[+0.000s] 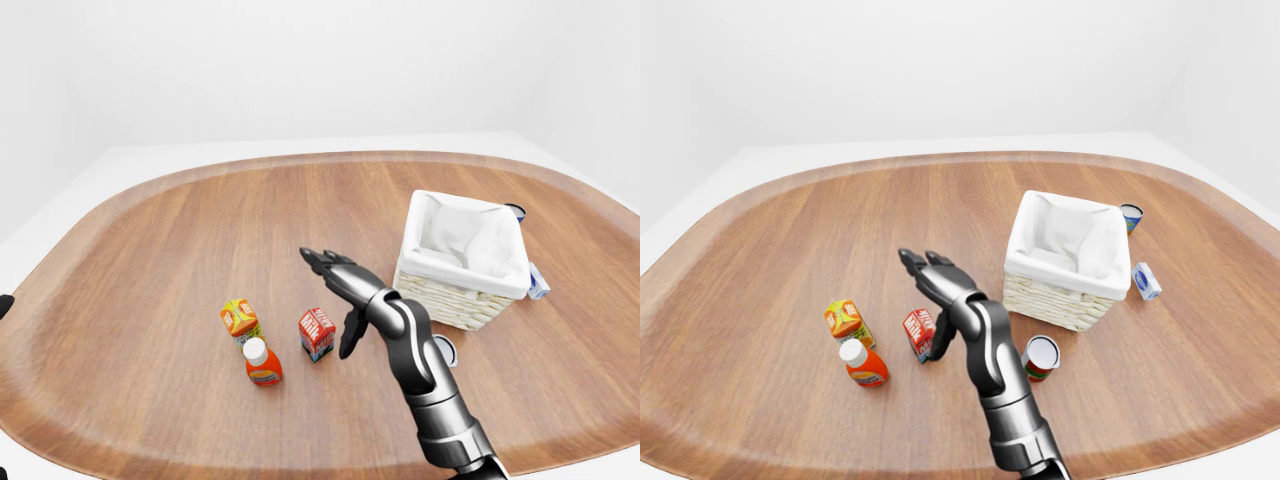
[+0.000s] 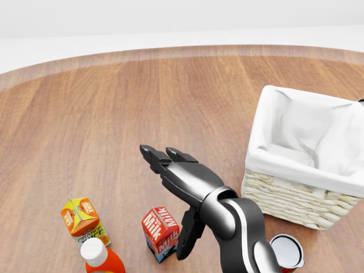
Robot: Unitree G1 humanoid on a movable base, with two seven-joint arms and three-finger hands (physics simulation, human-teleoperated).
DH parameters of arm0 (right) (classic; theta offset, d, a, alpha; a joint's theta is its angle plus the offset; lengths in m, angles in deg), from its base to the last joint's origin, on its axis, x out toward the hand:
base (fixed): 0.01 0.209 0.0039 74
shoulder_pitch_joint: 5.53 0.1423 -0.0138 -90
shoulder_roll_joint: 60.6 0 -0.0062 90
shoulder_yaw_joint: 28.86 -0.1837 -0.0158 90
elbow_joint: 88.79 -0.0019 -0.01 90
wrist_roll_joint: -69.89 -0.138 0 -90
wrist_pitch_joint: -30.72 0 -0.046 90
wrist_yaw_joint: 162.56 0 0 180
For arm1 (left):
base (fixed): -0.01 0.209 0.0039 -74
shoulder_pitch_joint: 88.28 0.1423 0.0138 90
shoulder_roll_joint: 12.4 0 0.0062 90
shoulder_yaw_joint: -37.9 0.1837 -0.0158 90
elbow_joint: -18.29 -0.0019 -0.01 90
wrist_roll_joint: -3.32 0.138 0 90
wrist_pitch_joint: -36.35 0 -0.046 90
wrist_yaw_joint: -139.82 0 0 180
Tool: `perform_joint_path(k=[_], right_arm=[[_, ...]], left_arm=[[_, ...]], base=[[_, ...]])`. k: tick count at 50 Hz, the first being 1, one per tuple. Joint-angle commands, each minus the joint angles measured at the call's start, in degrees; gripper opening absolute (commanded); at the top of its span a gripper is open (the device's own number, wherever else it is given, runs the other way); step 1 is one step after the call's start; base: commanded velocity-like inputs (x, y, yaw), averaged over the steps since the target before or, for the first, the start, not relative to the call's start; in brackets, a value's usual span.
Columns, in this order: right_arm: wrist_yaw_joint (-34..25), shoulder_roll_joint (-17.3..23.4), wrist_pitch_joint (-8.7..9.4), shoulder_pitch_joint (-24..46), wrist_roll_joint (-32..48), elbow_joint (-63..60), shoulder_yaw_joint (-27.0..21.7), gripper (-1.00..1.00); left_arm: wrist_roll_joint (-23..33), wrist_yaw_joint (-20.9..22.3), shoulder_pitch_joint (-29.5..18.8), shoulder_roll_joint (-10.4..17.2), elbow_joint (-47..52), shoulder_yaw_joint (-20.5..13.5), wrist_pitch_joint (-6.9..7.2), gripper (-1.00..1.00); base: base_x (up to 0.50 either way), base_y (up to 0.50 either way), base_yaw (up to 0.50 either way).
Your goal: Pick the milk and place it in the basket.
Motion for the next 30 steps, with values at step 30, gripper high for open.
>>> perform_joint_path(k=[30], right_arm=[[1.7,0.4,0.0,-0.3,-0.4,7.4,0.2,1.0]], left_arm=[[-0.1,0.1,0.0,0.0,0.0,0.0,0.0,1.0]], base=[[0.0,0.0,0.0]])
